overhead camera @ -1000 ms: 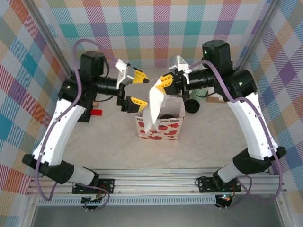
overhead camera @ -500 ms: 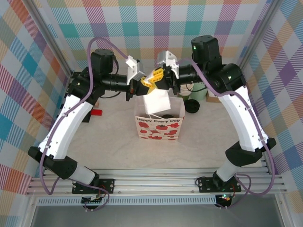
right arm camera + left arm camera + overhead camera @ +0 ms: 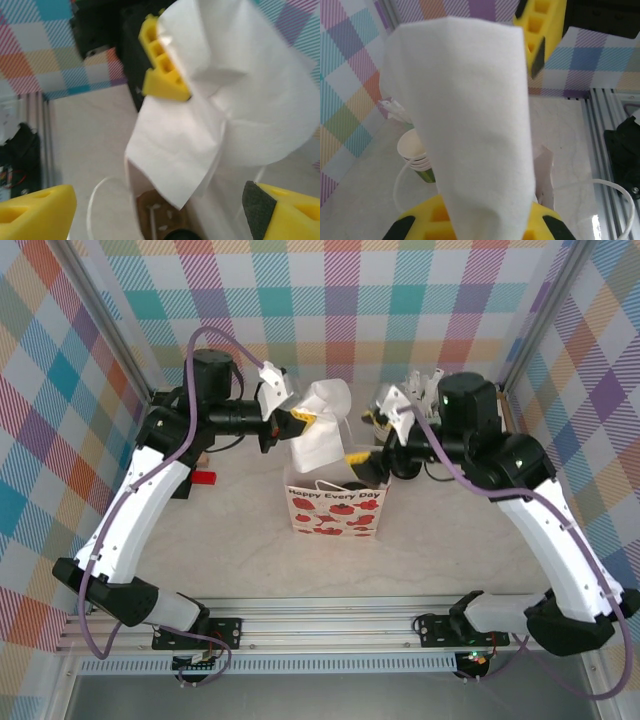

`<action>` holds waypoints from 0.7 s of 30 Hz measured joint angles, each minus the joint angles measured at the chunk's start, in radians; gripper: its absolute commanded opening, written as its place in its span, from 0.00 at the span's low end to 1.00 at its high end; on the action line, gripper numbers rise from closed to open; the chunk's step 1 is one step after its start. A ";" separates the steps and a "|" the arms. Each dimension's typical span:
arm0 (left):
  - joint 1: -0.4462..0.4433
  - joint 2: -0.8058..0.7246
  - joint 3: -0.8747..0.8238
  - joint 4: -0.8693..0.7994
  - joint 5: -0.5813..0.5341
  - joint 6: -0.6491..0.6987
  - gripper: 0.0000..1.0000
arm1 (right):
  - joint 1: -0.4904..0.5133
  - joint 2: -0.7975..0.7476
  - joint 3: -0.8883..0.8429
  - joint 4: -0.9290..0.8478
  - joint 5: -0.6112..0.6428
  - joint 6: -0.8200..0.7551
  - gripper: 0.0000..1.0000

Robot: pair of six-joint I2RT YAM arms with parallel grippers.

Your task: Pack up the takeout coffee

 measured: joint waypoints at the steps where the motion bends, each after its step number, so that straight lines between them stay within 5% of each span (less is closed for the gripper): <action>1: 0.000 0.000 -0.013 0.000 0.009 0.013 0.01 | 0.000 -0.017 -0.035 -0.007 -0.021 -0.007 0.89; 15: 0.069 0.061 -0.092 -0.207 0.278 0.426 0.00 | 0.002 0.068 -0.198 -0.045 -0.192 -0.155 0.78; 21: 0.082 0.071 -0.157 -0.211 0.247 0.561 0.00 | 0.002 0.066 -0.202 -0.048 -0.215 -0.218 0.65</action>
